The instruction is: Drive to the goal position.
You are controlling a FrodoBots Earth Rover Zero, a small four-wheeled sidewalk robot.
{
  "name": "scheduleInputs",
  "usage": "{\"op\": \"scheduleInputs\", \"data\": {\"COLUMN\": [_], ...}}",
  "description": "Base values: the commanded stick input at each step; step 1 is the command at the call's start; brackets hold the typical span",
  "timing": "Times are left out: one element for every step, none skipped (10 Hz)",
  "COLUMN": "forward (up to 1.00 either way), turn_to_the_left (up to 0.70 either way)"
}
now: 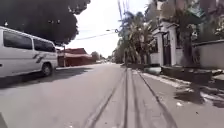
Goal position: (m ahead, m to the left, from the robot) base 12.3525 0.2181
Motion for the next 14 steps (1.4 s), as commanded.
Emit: {"op": "scheduleInputs", "data": {"forward": [1.00,1.00,1.00,1.00,1.00,1.00,1.00,1.00,1.00,1.00,1.00,1.00,1.00,1.00], "turn_to_the_left": [0.00,0.00,0.00,0.00,0.00,0.00,0.00,0.00,0.00,0.00,0.00,0.00,0.00,0.00]}}
